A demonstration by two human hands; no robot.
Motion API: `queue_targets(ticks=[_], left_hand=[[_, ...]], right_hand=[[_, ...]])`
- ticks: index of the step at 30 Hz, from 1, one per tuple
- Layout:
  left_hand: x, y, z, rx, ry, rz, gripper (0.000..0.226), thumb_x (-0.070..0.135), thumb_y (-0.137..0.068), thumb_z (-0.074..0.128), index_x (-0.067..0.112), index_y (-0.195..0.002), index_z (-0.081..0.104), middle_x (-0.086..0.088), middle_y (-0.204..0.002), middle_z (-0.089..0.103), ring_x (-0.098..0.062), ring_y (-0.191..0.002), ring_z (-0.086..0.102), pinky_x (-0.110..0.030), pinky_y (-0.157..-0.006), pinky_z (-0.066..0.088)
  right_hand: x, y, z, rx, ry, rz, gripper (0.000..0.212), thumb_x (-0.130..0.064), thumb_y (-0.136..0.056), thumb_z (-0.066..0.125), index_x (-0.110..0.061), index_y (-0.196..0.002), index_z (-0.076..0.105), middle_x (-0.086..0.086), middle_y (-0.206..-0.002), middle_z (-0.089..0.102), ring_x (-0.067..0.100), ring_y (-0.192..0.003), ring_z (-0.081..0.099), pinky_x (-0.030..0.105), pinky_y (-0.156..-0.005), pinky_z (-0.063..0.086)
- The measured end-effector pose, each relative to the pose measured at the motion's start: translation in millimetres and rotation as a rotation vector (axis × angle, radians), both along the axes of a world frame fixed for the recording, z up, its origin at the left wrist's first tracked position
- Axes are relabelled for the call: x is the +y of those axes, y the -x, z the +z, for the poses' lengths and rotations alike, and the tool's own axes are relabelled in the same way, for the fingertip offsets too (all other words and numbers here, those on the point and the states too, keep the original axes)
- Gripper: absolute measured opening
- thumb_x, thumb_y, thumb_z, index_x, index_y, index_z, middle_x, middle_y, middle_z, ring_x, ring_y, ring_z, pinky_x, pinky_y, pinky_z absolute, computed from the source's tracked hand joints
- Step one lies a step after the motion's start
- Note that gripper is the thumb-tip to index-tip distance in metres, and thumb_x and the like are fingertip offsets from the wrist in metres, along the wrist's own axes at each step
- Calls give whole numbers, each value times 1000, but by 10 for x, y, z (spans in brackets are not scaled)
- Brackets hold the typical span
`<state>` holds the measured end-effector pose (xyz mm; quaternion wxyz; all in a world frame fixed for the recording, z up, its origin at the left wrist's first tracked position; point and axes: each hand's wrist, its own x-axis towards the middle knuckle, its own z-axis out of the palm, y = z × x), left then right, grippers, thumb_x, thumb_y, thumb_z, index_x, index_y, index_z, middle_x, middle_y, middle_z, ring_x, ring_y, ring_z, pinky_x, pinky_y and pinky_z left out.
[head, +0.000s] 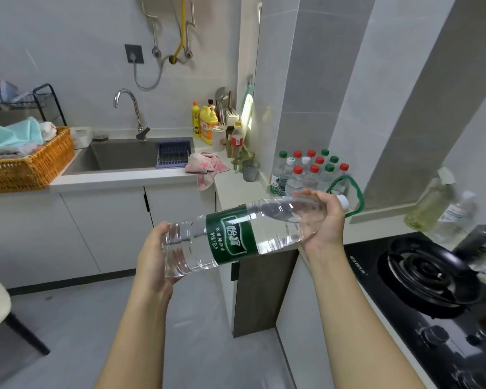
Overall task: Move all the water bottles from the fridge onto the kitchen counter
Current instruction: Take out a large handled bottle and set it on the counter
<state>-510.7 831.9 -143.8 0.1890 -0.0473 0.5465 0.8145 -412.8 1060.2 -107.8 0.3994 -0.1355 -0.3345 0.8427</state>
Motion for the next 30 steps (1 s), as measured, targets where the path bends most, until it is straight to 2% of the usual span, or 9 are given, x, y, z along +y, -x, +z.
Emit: queue_targets(ticks=[6,9,14,16,20,22,24,27,30], left_hand=[[858,45,9,-73,5,-30,26,38,-96,48,22,-80,59,-2,-83,60,-22,-71,59,-37,-65,50],[1236,1,-55,-144,2,-62,25,38,-98,46,18,-87,57,-6,-85,60,-25,-72,60,-39,-69,52],[1706,-22,-176,-269,-2,-105,22,35,-95,50,16,-87,58,-8,-81,61,-26,-74,60,-48,-87,49],[1869,2,-221,-302,-15,-118,22,31,-94,51,15,-81,57,-8,-76,61,-25,-72,59,-45,-84,49],[2159,100,-312,-341,-12,-97,28,34,-99,49,12,-87,59,-7,-62,68,-27,-75,61,-43,-79,51],[2267,185,-374,-355,5,-100,32,38,-100,47,10,-100,61,-11,-80,72,-31,-85,65,-48,-85,52],[2381,290,-447,-387,8,-103,39,43,-101,43,11,-114,61,-13,-100,70,-34,-96,66,-53,-90,51],[2540,484,-532,-415,41,-90,37,42,-103,37,13,-100,60,-8,-93,64,-30,-84,63,-45,-79,51],[2661,736,-570,-448,75,-123,32,39,-103,39,14,-92,55,-4,-84,56,-26,-74,55,-40,-72,49]], right_hand=[[792,18,123,24,38,23,47,-3,-92,45,-12,-53,70,5,-67,69,19,-68,69,40,-87,52],[1109,-3,133,-12,37,6,51,-2,-91,46,-15,-47,69,3,-63,69,17,-64,69,39,-80,53],[1523,-59,59,-76,46,-79,23,0,-89,50,-7,-70,61,4,-65,69,19,-66,68,33,-65,57],[1646,-60,4,-134,36,-108,18,0,-86,52,-6,-72,61,5,-68,69,19,-67,68,30,-59,56],[1849,24,-82,-136,59,-164,12,3,-82,55,-5,-76,61,7,-71,67,21,-70,68,34,-69,57],[1913,99,-112,-161,62,-202,14,4,-80,56,-4,-71,62,8,-69,67,21,-67,68,32,-67,57],[1969,194,-143,-208,40,-218,6,3,-79,58,2,-78,64,12,-75,68,22,-68,69,29,-62,57],[2046,393,-197,-259,22,-274,28,1,-78,61,10,-105,64,19,-90,66,22,-74,69,26,-60,55],[2119,642,-211,-291,27,-302,23,3,-78,61,9,-99,66,19,-92,66,20,-74,70,24,-58,55]])
